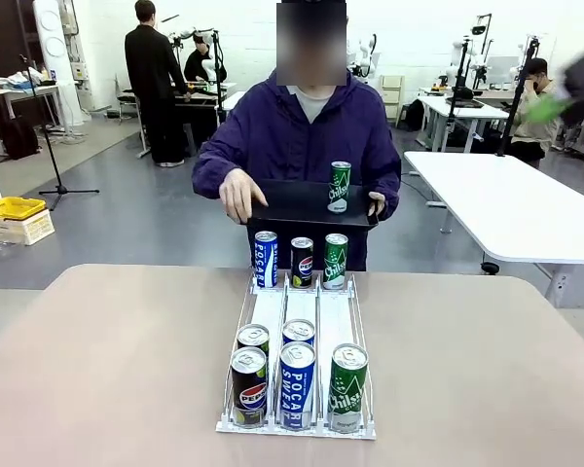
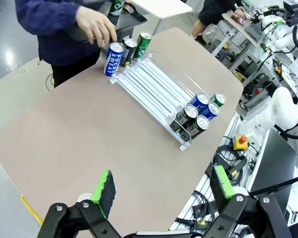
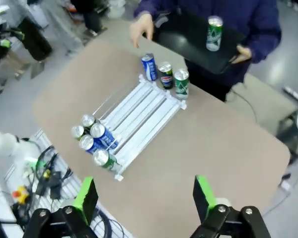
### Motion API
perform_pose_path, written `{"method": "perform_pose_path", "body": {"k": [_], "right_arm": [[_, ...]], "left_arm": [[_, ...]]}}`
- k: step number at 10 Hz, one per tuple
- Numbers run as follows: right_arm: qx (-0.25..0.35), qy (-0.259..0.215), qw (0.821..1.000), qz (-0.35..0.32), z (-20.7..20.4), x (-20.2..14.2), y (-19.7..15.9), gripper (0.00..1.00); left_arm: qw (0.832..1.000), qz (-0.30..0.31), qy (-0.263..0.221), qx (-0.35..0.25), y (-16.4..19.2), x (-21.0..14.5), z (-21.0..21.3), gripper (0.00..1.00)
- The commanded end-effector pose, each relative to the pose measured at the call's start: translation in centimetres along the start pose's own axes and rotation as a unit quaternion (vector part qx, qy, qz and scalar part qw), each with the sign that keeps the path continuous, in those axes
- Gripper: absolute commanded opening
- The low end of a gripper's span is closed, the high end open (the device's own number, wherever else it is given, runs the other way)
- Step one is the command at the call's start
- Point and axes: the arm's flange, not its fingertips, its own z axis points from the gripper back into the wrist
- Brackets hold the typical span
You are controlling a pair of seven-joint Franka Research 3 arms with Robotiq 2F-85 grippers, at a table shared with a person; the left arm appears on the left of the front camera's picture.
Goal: Retrieve and hand over the desired beverage to the person.
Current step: Pick up another can of the same type that the person held from the Automatic Can Dispenser.
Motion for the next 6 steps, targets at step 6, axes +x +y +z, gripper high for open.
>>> {"method": "perform_pose_path", "body": {"k": [6], "right_arm": [[0.042,-0.078,0.991,-0.096,2.2,-12.7,-8.5,1.00]], "left_arm": [[1.000,-0.010,-0.008,-0.008,0.0,0.0,0.2,1.00]]}}
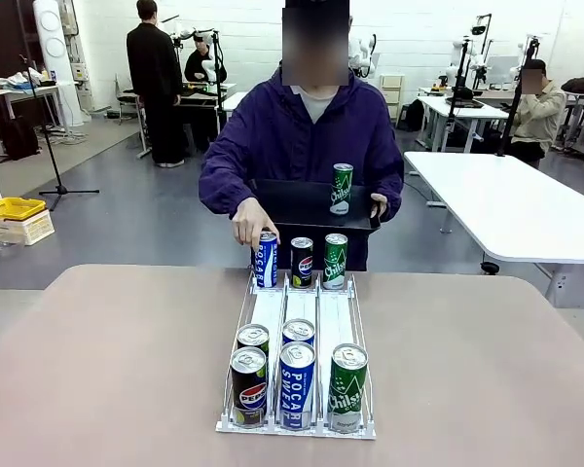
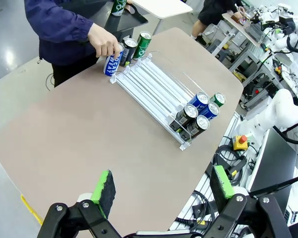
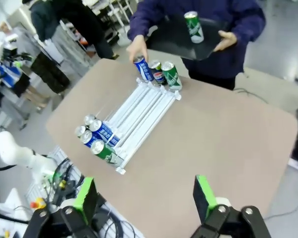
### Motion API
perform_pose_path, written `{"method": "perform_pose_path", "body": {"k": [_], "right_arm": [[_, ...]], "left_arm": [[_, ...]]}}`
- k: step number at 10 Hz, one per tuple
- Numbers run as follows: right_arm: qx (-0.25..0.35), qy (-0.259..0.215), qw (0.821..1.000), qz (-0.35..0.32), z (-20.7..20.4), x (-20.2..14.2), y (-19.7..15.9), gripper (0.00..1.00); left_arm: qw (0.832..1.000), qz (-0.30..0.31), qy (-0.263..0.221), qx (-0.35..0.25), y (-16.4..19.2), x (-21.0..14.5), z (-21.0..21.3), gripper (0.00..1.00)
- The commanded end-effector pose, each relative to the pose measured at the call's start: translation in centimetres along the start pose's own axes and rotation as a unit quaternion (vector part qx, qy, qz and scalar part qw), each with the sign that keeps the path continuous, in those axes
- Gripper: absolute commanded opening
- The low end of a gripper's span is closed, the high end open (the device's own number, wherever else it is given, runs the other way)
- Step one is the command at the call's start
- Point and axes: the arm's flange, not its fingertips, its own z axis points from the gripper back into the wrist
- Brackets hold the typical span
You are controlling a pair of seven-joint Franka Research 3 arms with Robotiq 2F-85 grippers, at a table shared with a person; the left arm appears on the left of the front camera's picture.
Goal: Retrieve and hand over the desired beverage to the person.
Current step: Pick up another can of the same type that the person held from the Automatic Can Dispenser.
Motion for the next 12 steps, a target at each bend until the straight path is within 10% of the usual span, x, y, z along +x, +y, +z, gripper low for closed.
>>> {"method": "perform_pose_path", "body": {"k": [1,12], "right_arm": [[-0.008,-0.004,1.000,0.000,-1.6,-0.9,0.5,1.00],[0.000,0.000,1.000,0.000,0.0,0.0,0.0,1.00]], "left_arm": [[1.000,-0.011,-0.008,-0.008,0.1,0.0,0.1,1.00],[1.000,-0.011,-0.008,-0.008,0.1,0.0,0.1,1.00]]}}
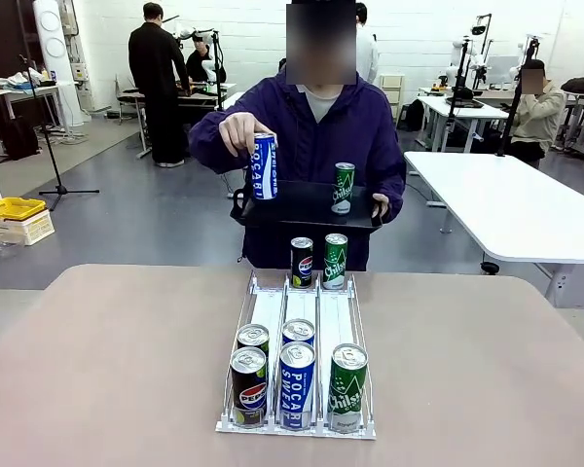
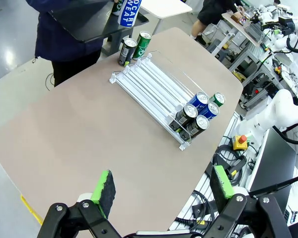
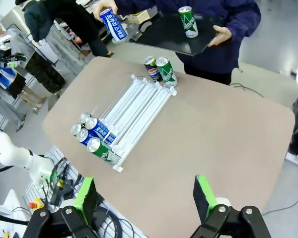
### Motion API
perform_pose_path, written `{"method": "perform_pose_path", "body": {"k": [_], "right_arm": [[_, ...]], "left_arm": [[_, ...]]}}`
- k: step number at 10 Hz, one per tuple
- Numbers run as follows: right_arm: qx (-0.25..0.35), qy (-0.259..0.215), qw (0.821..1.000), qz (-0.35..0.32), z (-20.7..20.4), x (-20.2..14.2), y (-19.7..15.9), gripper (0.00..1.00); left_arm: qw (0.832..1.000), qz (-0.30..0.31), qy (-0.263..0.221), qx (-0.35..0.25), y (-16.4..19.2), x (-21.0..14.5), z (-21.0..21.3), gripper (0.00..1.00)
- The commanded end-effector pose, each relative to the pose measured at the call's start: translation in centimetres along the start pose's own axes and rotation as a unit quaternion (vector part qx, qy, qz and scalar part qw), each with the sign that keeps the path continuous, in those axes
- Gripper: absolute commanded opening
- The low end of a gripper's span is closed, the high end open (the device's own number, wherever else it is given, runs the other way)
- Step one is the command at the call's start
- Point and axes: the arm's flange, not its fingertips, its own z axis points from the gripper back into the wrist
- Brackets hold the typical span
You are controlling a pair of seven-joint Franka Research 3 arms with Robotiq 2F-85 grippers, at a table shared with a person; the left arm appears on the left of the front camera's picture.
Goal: Retrieve and hand over the desired beverage to the person.
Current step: Pick up another can of the same type that the person held from the Automatic Can Dispenser.
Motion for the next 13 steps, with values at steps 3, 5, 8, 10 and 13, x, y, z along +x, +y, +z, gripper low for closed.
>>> {"method": "perform_pose_path", "body": {"k": [3,5,8,10,13], "right_arm": [[0.012,-0.006,1.000,0.006,-0.14,0.15,-0.11,1.00],[0.012,-0.006,1.000,0.006,-0.14,0.15,-0.11,1.00],[0.012,-0.006,1.000,0.006,-0.14,0.15,-0.11,1.00],[0.012,-0.006,1.000,0.006,-0.14,0.15,-0.11,1.00],[0.012,-0.006,1.000,0.006,-0.14,0.15,-0.11,1.00]], "left_arm": [[1.000,-0.011,-0.008,-0.007,0.07,0.06,0.14,1.00],[1.000,-0.011,-0.008,-0.007,0.07,0.06,0.14,1.00],[1.000,-0.011,-0.008,-0.007,0.07,0.06,0.14,1.00],[1.000,-0.011,-0.008,-0.007,0.07,0.06,0.14,1.00],[1.000,-0.011,-0.008,-0.007,0.07,0.06,0.14,1.00]]}}
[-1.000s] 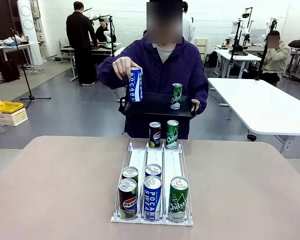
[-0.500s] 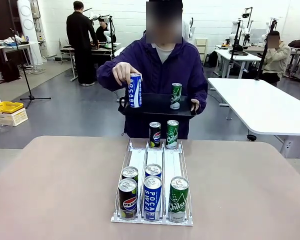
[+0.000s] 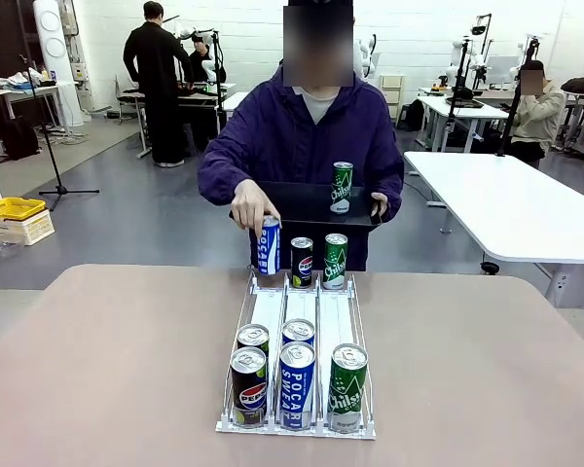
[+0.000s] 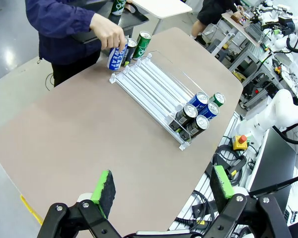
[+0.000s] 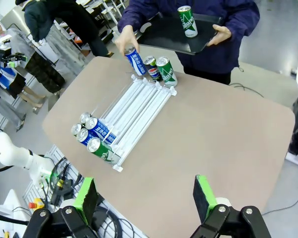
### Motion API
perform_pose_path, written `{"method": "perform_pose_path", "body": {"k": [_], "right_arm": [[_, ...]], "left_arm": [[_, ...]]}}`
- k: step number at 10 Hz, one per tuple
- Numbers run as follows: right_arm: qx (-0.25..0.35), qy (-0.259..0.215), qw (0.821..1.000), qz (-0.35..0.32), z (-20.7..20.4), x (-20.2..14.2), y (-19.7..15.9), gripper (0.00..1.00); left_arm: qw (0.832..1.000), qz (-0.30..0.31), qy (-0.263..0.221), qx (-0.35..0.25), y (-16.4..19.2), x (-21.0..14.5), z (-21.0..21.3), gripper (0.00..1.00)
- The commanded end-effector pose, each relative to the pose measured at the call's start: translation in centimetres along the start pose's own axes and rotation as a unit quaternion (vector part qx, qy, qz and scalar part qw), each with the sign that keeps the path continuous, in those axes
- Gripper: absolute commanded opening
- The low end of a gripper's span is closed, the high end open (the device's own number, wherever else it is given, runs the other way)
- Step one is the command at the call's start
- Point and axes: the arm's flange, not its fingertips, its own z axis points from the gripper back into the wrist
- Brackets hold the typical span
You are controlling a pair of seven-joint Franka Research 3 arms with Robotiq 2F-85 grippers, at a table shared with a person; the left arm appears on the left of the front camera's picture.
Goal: Retrieve and hand over the desired beverage to the person.
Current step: Pick up another can of the same type that the person held from the Automatic Can Dispenser.
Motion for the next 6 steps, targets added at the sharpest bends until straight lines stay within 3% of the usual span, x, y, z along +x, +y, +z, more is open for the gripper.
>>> {"method": "perform_pose_path", "body": {"k": [1,6], "right_arm": [[0.011,-0.007,1.000,0.006,-0.14,0.15,-0.11,1.00],[0.011,-0.007,1.000,0.006,-0.14,0.15,-0.11,1.00]], "left_arm": [[1.000,-0.011,-0.008,-0.007,0.07,0.06,0.13,1.00],[1.000,-0.011,-0.008,-0.007,0.07,0.06,0.13,1.00]]}}
